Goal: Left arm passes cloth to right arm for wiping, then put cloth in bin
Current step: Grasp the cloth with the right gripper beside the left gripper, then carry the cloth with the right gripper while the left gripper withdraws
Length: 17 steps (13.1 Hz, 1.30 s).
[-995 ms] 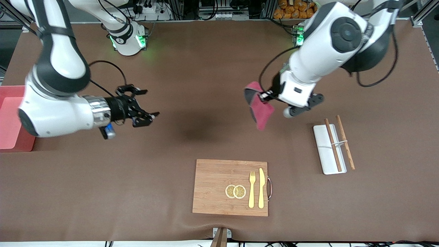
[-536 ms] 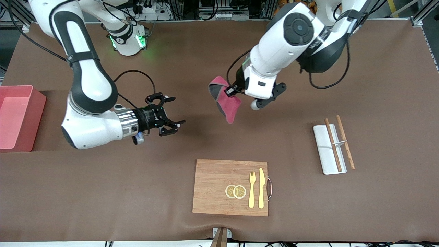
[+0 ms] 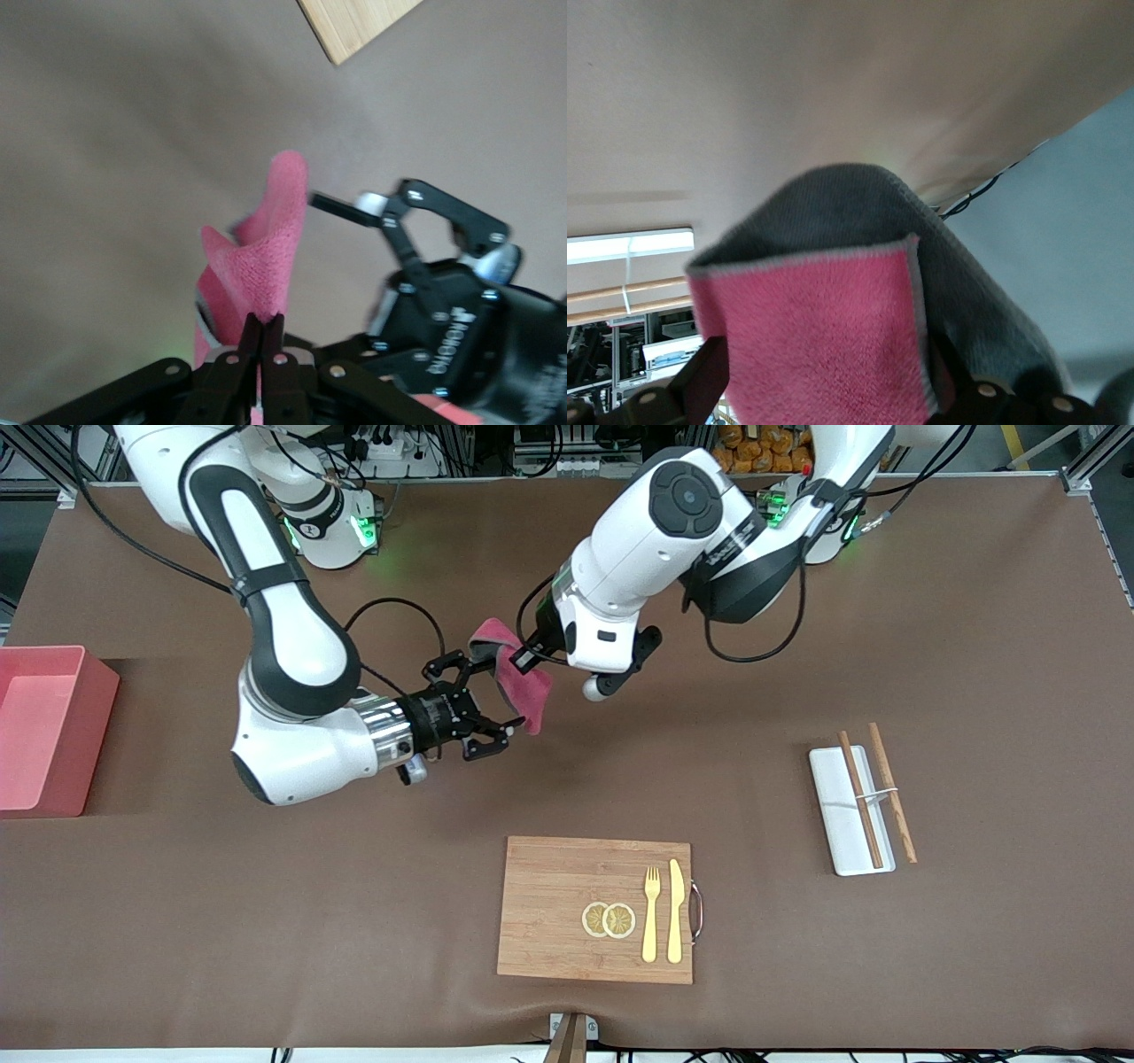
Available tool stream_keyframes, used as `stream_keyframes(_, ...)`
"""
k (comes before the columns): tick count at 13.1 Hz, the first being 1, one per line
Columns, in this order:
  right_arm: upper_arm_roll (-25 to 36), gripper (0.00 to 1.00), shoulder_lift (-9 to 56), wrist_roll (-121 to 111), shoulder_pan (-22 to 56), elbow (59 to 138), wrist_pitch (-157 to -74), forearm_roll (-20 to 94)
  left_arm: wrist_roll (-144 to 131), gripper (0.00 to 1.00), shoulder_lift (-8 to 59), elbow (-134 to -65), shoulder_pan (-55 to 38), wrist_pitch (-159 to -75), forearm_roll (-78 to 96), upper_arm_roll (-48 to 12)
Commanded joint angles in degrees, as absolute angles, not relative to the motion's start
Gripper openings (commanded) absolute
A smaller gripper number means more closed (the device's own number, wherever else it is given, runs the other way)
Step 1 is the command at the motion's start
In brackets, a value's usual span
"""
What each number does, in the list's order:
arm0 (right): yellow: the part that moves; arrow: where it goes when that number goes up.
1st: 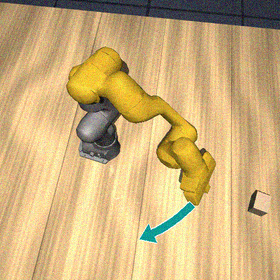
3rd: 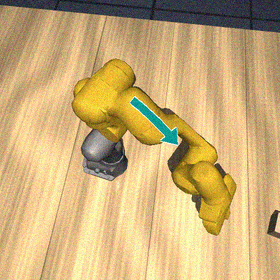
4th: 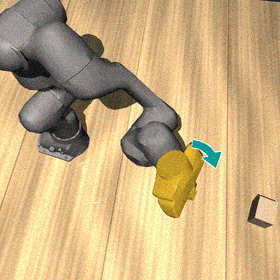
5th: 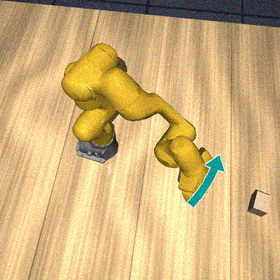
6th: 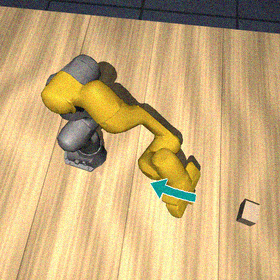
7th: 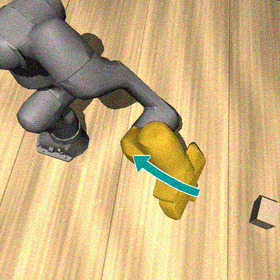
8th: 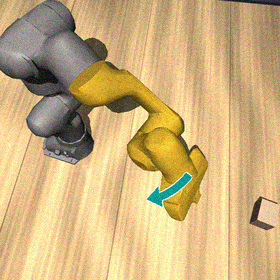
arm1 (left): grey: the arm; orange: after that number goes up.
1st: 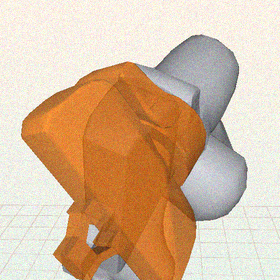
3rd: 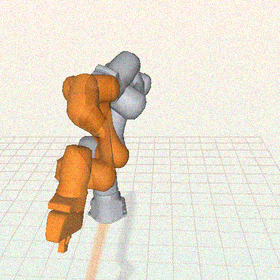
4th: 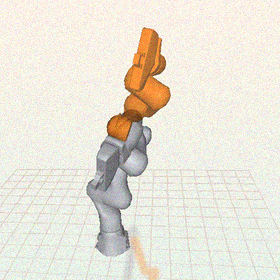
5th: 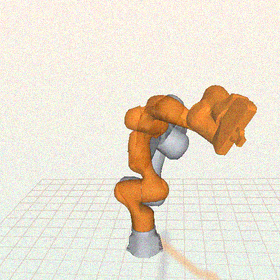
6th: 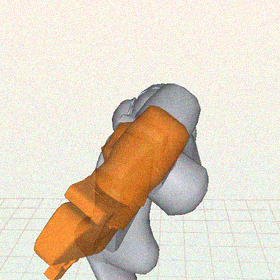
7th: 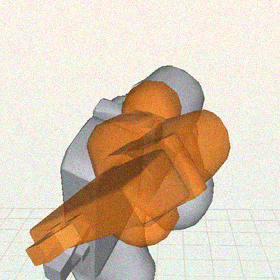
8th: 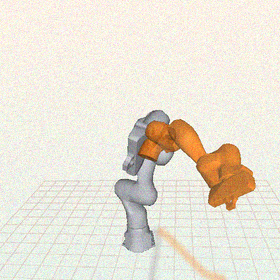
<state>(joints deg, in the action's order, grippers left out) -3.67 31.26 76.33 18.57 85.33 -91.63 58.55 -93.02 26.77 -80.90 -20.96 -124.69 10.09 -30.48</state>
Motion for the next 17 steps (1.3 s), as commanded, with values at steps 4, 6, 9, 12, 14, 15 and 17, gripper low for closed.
stream_keyframes(4, -3.2, 0.0, 32.3, 76.3, 19.8, 85.6, -92.0, 60.3, -95.5, 0.0, 30.7, -77.2, -22.7, -127.2, 10.6, -30.0)
stream_keyframes(6, -3.1, 0.0, 32.3, 76.1, 19.7, 85.4, -91.9, 59.6, -95.4, 0.0, 30.6, -77.2, -22.6, -127.2, 10.6, -29.9)
stream_keyframes(9, -2.9, 0.0, 32.4, 74.4, 19.0, 85.5, -91.9, 59.2, -94.9, 0.26, 30.3, -77.3, -22.2, -127.0, 10.4, -29.9)
stream_keyframes(12, -2.7, 0.0, 33.1, 70.1, 16.8, 85.5, -91.9, 57.1, -94.7, 1.0, 27.9, -77.3, -21.3, -120.9, 5.7, -30.0)
stream_keyframes(14, -2.7, 0.0, 33.8, 65.6, 15.2, 85.3, -92.0, 52.6, -93.0, 1.0, 24.3, -77.6, -20.2, -116.3, 0.4, -30.0)
stream_keyframes(15, -2.7, 0.0, 34.5, 61.2, 14.9, 85.1, -92.2, 48.1, -89.2, 1.0, 22.9, -77.6, -18.5, -112.9, -0.8, -30.0)
stream_keyframes(17, -2.7, 0.0, 34.9, 51.7, 14.8, 85.4, -98.3, 38.7, -77.6, 1.0, 18.7, -77.8, -13.6, -105.1, -0.9, -30.0)
